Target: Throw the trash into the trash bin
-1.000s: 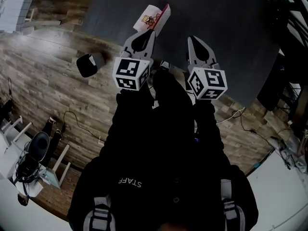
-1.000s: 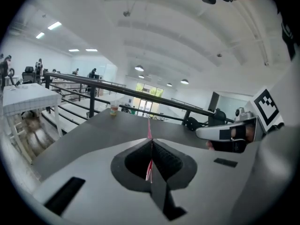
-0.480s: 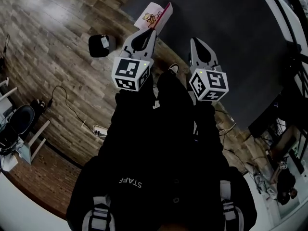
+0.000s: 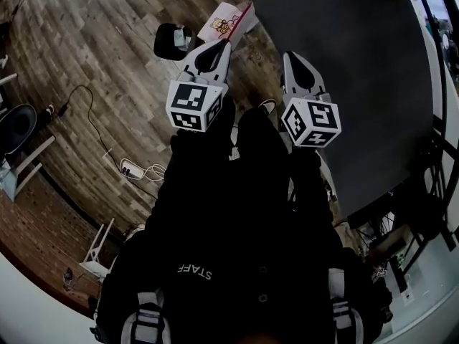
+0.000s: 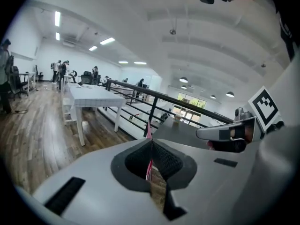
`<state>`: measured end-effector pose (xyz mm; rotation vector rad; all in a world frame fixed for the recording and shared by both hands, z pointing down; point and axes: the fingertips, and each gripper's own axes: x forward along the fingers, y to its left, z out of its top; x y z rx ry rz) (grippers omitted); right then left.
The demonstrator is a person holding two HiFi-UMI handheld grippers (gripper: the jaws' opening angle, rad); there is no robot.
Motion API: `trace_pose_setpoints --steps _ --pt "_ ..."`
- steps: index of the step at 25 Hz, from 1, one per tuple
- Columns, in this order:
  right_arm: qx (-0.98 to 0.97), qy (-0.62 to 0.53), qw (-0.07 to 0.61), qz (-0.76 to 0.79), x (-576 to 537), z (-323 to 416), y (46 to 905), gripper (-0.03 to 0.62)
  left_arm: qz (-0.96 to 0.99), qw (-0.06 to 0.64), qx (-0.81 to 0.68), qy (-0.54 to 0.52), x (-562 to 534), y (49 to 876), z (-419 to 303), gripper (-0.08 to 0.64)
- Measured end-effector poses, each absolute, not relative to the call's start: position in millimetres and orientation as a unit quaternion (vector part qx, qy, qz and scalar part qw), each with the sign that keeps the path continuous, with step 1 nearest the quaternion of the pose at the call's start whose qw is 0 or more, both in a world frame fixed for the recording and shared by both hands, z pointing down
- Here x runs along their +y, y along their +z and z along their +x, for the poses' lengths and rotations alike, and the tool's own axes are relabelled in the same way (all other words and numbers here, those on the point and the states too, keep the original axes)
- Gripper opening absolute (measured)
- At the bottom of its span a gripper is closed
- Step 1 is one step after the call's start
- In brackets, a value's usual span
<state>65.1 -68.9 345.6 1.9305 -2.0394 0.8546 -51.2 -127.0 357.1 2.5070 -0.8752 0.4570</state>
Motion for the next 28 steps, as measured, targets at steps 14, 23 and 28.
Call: trace_pose_setpoints --steps 14,23,28 --pt "-0.747 0.313 0.168 0.561 -152.6 -73.9 429.0 0.015 0.844 0.289 -0.409 0.192 -178.6 485.0 -213.7 0.005" --pt "-0.774 0.327 0.196 0.505 -193.0 -139.3 531.2 0.015 0.793 0.325 -0.474 0.201 -205.2 602.4 -294.0 0.005" --pt "-0.779 0.343 0.2 0.485 -206.8 -162.3 597.3 0.015 0.784 0.33 -0.479 0.218 -212.7 679.5 -318.5 0.005"
